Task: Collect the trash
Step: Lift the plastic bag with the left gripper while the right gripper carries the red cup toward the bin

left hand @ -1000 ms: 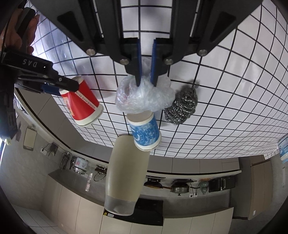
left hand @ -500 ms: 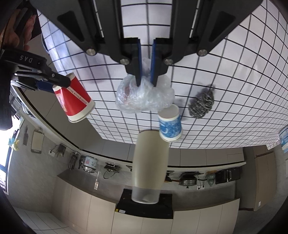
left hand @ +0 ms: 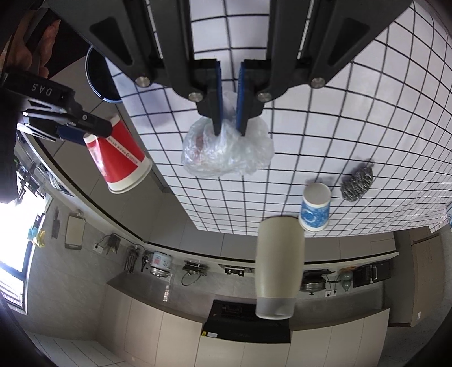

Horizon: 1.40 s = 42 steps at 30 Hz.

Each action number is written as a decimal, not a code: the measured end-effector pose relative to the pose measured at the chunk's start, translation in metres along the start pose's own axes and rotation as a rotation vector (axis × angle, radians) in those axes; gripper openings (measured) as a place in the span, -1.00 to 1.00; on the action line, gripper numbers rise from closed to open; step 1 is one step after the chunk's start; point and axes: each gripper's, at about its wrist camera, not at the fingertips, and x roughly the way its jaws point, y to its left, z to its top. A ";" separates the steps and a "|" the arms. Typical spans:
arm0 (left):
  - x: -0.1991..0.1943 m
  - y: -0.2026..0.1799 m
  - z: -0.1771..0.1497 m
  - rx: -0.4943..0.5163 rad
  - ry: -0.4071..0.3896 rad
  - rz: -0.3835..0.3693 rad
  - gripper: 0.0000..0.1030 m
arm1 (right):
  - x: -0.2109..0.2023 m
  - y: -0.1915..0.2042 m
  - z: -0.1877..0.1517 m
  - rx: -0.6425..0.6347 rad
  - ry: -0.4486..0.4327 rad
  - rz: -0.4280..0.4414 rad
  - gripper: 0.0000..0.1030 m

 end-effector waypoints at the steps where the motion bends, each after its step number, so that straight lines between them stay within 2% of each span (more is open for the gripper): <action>1: -0.001 -0.006 -0.002 0.003 0.002 -0.003 -0.82 | -0.006 -0.005 -0.003 0.004 -0.002 -0.002 0.10; 11: 0.000 -0.074 -0.014 0.058 0.014 -0.068 -0.83 | -0.055 -0.063 -0.033 0.061 -0.019 -0.064 0.10; 26: 0.035 -0.188 -0.030 0.169 0.081 -0.240 -0.83 | -0.108 -0.162 -0.086 0.158 0.008 -0.204 0.10; 37: 0.073 -0.249 -0.075 0.233 0.208 -0.298 -0.83 | -0.108 -0.222 -0.138 0.185 0.089 -0.265 0.10; 42: 0.095 -0.261 -0.100 0.235 0.280 -0.292 -0.83 | -0.091 -0.242 -0.166 0.196 0.150 -0.244 0.10</action>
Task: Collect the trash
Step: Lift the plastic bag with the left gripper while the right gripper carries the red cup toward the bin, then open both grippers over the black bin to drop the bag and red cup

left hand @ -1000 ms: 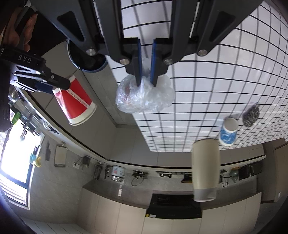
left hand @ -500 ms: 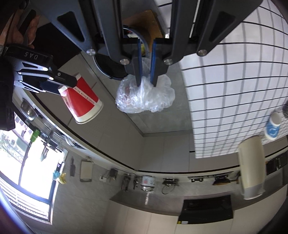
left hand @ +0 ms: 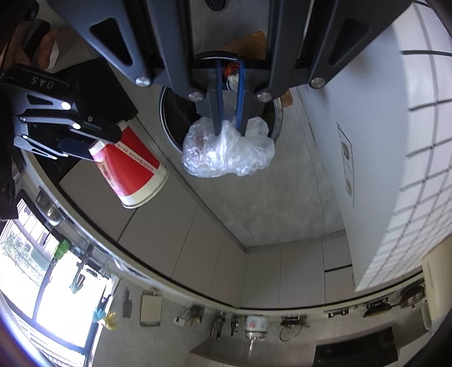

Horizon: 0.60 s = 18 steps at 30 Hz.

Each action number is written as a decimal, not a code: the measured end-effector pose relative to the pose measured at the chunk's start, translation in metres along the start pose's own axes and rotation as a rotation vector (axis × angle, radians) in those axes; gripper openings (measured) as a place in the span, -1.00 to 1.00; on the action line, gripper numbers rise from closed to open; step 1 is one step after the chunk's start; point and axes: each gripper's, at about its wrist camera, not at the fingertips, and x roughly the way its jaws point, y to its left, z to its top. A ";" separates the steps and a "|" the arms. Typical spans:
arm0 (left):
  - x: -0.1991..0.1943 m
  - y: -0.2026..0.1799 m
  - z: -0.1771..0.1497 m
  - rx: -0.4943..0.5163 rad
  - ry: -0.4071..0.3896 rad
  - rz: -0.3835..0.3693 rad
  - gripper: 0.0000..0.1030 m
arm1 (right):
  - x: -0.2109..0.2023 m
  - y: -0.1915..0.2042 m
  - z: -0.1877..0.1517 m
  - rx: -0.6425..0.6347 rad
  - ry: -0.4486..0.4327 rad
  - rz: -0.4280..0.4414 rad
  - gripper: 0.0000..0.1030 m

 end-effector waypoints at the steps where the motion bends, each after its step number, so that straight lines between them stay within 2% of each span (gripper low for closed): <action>1: 0.007 -0.001 -0.003 -0.004 0.015 0.000 -0.83 | 0.005 -0.002 -0.004 0.000 0.012 0.003 0.10; 8: 0.036 -0.005 -0.017 -0.026 0.076 0.009 -0.82 | 0.048 -0.012 -0.024 -0.023 0.088 0.020 0.10; 18: 0.081 -0.001 -0.032 -0.047 0.162 0.043 -0.81 | 0.119 0.000 -0.038 -0.150 0.221 0.081 0.11</action>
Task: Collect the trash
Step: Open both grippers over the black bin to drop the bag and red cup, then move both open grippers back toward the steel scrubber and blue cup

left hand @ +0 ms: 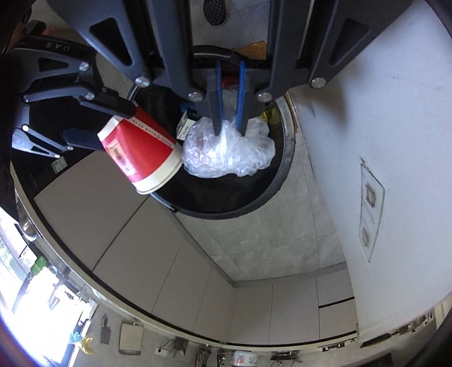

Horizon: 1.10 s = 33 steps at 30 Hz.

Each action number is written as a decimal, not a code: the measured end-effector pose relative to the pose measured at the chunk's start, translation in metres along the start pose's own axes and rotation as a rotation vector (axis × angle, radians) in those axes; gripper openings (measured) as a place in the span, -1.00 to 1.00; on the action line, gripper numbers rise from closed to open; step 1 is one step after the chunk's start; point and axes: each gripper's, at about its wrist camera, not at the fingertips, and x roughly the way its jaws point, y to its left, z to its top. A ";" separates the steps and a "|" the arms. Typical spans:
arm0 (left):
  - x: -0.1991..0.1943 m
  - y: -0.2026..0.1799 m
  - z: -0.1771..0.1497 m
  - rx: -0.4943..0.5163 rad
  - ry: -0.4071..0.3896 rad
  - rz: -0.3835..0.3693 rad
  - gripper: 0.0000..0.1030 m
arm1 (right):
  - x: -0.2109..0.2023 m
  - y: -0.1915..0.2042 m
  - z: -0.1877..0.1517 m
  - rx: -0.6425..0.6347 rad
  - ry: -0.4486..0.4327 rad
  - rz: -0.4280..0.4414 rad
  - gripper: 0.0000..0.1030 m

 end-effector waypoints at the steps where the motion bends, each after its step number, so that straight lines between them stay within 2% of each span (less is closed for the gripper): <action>1: 0.005 0.001 0.000 -0.004 0.022 0.002 -0.74 | 0.007 -0.001 0.002 -0.009 0.009 -0.003 0.17; 2: 0.011 0.001 0.000 -0.005 0.040 0.009 -0.49 | 0.013 -0.005 0.002 -0.011 0.022 -0.025 0.31; 3: 0.012 0.001 -0.002 -0.006 0.035 0.037 -0.02 | 0.017 -0.009 0.003 -0.006 0.028 -0.049 0.80; 4: 0.009 0.000 -0.003 -0.009 0.018 0.074 0.24 | 0.018 -0.016 0.004 0.006 0.031 -0.066 1.00; 5: 0.005 -0.001 -0.004 -0.014 0.003 0.100 0.58 | 0.017 -0.023 0.004 0.025 0.025 -0.078 1.00; 9: -0.006 -0.004 -0.004 -0.040 -0.021 0.130 0.88 | 0.008 -0.053 0.003 0.105 0.010 -0.150 1.00; 14: -0.016 -0.013 -0.002 -0.023 -0.041 0.149 0.91 | -0.006 -0.072 0.002 0.150 -0.022 -0.184 1.00; 21: -0.011 -0.015 0.002 -0.022 -0.041 0.157 0.92 | -0.014 -0.081 -0.005 0.156 -0.032 -0.184 1.00; 33: -0.022 -0.022 0.005 -0.028 -0.070 0.165 0.92 | -0.035 -0.082 -0.004 0.178 -0.082 -0.197 1.00</action>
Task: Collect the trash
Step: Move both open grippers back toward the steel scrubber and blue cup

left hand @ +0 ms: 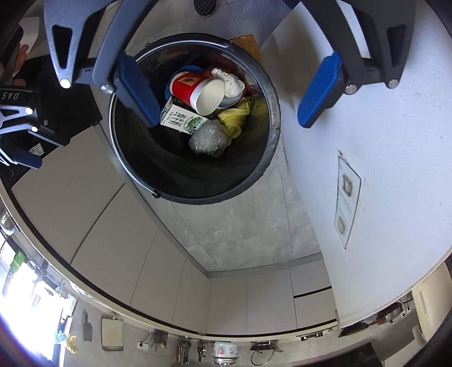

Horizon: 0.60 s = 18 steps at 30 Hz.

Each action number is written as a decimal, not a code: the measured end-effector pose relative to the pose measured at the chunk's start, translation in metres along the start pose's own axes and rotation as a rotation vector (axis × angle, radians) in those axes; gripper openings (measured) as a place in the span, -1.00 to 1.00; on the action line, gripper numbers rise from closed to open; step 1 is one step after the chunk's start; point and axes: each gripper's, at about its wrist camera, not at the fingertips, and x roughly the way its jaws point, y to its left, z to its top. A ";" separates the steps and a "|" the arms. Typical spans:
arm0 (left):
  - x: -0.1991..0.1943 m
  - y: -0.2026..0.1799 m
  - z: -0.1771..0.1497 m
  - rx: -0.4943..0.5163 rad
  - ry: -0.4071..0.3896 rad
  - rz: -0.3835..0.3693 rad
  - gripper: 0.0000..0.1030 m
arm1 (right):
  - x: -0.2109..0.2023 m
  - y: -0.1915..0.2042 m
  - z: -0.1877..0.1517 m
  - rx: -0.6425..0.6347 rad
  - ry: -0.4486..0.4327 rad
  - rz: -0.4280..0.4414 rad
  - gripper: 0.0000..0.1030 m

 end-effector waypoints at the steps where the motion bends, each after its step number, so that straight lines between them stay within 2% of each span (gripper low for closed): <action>1: -0.002 -0.001 0.000 0.000 -0.005 -0.001 0.92 | -0.003 0.000 0.001 0.001 -0.005 -0.001 1.00; 18: -0.062 -0.009 0.017 -0.023 -0.100 0.004 0.92 | -0.062 -0.004 0.014 0.022 -0.101 -0.009 1.00</action>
